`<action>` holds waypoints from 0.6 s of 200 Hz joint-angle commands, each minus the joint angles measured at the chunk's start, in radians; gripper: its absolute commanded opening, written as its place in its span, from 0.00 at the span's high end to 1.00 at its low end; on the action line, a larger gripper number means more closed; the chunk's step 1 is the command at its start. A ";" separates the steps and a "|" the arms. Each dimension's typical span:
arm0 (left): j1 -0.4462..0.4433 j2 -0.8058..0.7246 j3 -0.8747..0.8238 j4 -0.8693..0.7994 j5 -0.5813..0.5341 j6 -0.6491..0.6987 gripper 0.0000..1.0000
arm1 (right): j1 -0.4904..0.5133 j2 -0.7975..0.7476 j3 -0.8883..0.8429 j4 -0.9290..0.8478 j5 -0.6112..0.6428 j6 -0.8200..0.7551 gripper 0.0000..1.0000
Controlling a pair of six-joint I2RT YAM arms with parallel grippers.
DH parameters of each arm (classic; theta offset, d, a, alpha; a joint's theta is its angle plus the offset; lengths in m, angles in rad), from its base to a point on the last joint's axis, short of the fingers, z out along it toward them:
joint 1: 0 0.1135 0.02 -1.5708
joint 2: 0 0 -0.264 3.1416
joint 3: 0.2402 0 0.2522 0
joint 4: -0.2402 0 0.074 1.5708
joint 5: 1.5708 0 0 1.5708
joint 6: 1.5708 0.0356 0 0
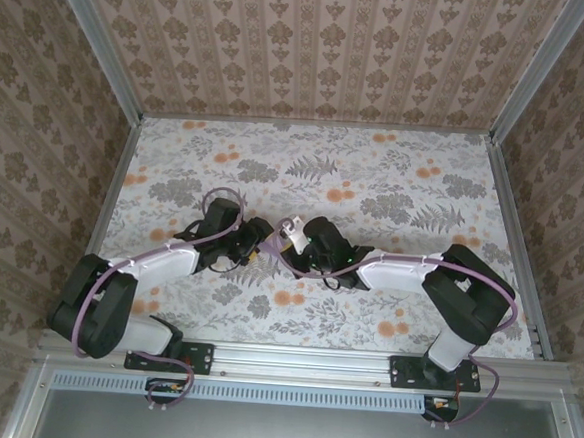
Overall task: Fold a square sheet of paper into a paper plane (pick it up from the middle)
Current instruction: Fold the wing for the fifth time at the center of the table.
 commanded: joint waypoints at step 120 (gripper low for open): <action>-0.003 0.014 -0.018 0.099 0.008 -0.098 0.47 | 0.054 -0.010 -0.015 -0.011 0.143 -0.088 0.89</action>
